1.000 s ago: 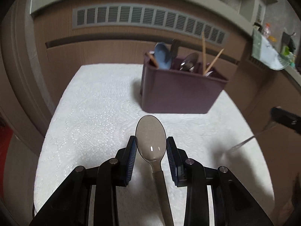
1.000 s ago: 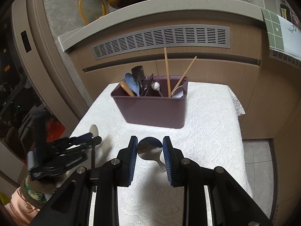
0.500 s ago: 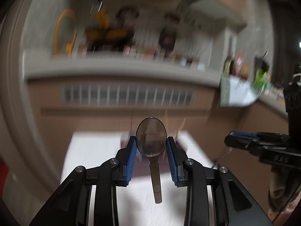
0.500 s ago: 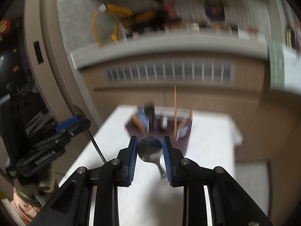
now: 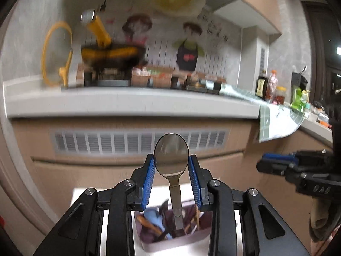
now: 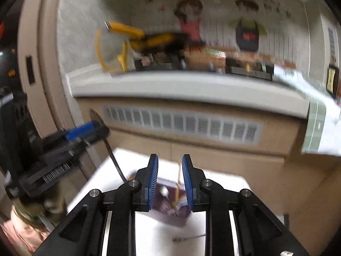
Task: Organize utensils
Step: 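Lift the wooden-handled spoon over the caddy with the left tool and release it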
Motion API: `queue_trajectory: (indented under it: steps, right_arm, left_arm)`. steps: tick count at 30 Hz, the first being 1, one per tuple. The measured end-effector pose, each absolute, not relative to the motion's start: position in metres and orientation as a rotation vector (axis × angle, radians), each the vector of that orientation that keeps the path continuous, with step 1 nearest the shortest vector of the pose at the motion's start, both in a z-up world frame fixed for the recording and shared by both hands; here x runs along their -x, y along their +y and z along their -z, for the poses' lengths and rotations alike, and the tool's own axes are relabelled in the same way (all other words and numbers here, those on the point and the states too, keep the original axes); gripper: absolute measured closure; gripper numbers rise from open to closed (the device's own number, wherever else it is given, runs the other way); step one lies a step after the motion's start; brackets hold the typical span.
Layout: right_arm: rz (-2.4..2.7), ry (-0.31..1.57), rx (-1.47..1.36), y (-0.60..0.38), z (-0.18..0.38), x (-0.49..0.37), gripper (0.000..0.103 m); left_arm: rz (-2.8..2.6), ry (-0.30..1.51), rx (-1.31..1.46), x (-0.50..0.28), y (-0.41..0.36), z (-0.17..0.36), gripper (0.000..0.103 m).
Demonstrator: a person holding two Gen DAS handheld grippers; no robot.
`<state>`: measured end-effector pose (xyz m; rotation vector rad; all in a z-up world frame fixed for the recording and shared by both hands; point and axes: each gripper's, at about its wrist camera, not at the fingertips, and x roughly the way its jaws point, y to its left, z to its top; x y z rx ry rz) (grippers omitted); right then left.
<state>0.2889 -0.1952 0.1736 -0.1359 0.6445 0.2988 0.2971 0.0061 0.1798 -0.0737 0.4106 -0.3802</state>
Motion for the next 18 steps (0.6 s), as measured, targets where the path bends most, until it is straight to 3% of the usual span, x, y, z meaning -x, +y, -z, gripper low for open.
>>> queue_trajectory:
  steps: [11, 18]
  right_arm:
    - [0.11, 1.095, -0.126, -0.312, 0.022, -0.328, 0.069]
    - [0.306, 1.136, -0.265, -0.319, 0.067, -0.335, 0.068]
  left_arm:
    - [0.429, 0.512, 0.099, -0.278, 0.016, -0.126, 0.07]
    - [0.423, 0.534, 0.105, -0.274, 0.026, -0.116, 0.07]
